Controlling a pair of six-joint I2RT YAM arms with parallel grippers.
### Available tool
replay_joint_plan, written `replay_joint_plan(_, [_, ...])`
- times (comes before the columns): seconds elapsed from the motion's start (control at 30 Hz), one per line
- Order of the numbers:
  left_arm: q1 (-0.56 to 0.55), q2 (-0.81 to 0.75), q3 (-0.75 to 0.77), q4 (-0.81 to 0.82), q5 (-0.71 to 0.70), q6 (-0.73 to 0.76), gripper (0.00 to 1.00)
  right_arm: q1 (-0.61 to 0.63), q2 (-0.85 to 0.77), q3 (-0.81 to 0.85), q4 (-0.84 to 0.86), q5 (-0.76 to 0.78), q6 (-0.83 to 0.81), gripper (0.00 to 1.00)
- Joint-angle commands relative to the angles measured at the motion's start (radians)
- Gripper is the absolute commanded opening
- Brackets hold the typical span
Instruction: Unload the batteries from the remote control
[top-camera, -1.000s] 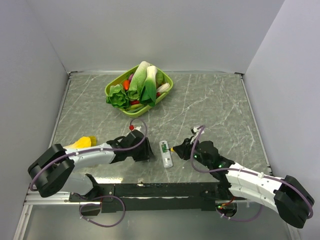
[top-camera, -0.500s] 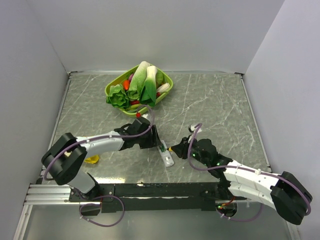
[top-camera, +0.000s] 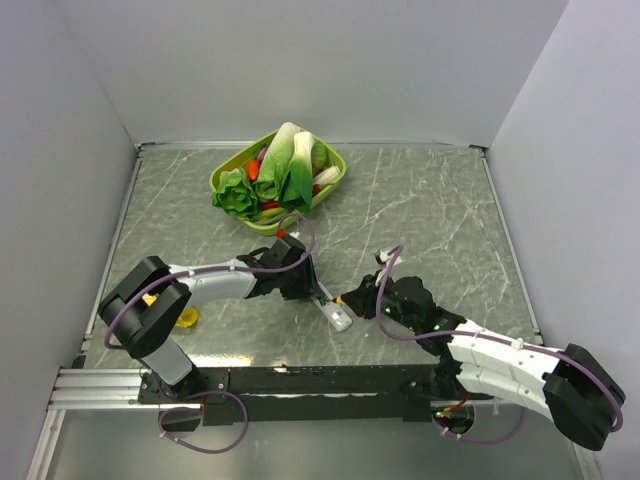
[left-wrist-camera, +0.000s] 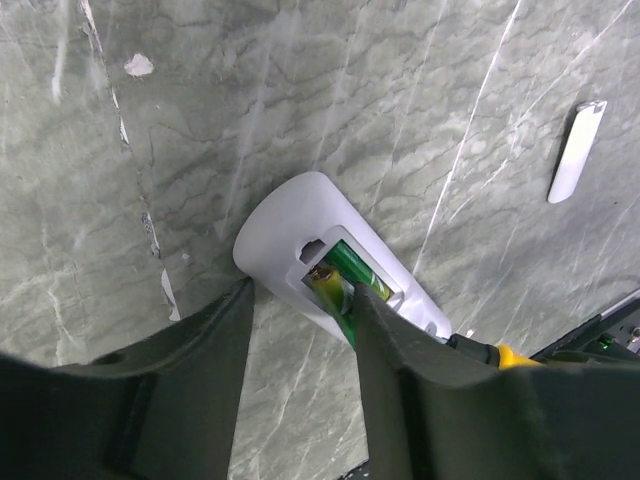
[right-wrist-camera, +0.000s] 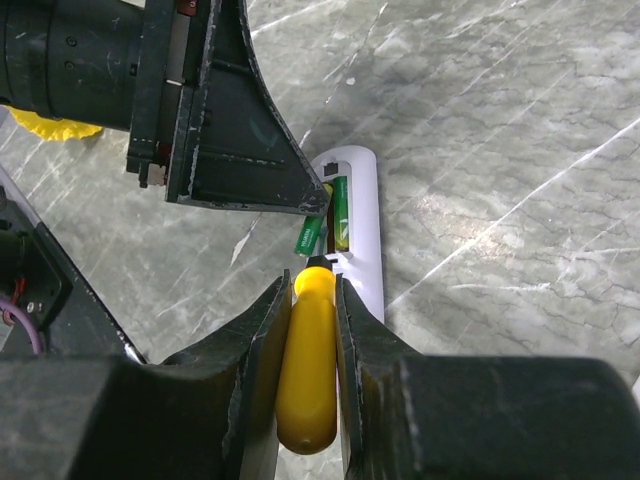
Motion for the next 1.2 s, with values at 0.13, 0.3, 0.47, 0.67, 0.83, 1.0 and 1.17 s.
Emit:
replay_joint_plan(0.13, [0.002, 0.009, 0.027, 0.029, 0.027, -0.004, 0.42, 0.001, -0.025, 0.050, 0.027, -0.033, -0.002, 0.00])
replay_joint_plan(0.3, [0.002, 0.008, 0.030, 0.021, 0.022, -0.004, 0.38, -0.001, -0.018, 0.064, 0.027, -0.039, -0.007, 0.00])
replay_joint_plan(0.47, [0.000, -0.012, 0.023, -0.022, -0.019, -0.003, 0.36, 0.001, -0.050, 0.063, -0.003, -0.004, -0.001, 0.00])
replay_joint_plan(0.67, [0.003, -0.060, 0.018, -0.026, -0.028, 0.008, 0.47, 0.001, -0.074, 0.112, -0.115, 0.021, -0.042, 0.00])
replay_joint_plan(0.83, [0.043, -0.063, 0.077, -0.078, -0.028, 0.039, 0.52, 0.001, -0.096, 0.159, -0.252, 0.053, -0.050, 0.00])
replay_joint_plan(1.0, [0.065, -0.025, 0.171, -0.135, -0.023, 0.083, 0.51, -0.001, -0.097, 0.227, -0.402, -0.021, -0.030, 0.00])
replay_joint_plan(1.17, [0.095, -0.025, 0.211, -0.137, -0.004, 0.103, 0.52, 0.004, -0.136, 0.208, -0.433, -0.154, -0.030, 0.00])
